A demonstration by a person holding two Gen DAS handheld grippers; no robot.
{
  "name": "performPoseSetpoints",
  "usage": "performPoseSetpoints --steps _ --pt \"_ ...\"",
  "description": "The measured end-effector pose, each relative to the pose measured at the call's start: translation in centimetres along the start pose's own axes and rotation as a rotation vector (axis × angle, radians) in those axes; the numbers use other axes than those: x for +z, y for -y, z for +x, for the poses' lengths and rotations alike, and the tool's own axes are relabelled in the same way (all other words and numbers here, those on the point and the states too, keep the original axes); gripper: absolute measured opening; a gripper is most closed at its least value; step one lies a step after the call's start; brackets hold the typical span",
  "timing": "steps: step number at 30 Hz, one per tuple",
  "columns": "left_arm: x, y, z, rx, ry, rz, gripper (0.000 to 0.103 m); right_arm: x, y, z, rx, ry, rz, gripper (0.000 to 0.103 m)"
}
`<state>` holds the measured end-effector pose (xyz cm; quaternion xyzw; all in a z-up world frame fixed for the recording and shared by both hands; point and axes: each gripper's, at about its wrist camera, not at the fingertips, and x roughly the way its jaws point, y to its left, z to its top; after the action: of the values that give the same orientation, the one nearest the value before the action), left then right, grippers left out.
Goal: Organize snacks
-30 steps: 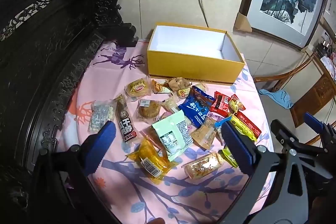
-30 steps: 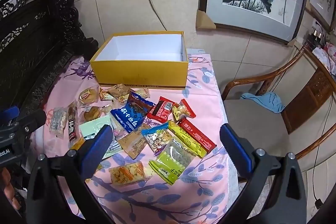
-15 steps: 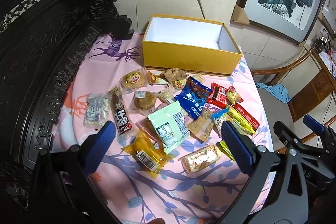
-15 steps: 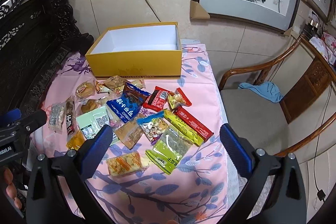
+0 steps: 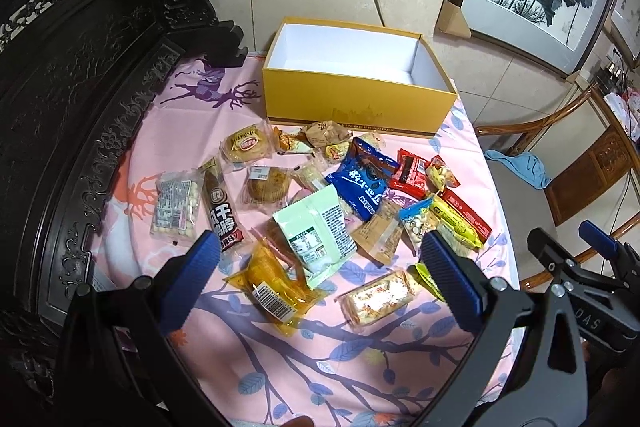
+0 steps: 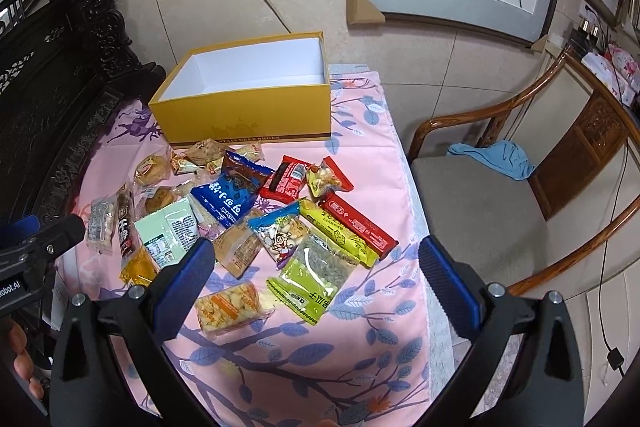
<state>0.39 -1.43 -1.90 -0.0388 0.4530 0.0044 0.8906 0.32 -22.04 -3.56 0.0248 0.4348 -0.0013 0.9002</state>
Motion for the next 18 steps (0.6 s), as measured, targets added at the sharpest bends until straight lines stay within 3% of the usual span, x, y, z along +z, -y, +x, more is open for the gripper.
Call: performPoseSetpoints --steps 18 --pt "0.0 -0.5 0.4 0.01 -0.014 -0.01 0.101 0.1 -1.3 0.8 0.027 -0.013 -0.033 0.102"
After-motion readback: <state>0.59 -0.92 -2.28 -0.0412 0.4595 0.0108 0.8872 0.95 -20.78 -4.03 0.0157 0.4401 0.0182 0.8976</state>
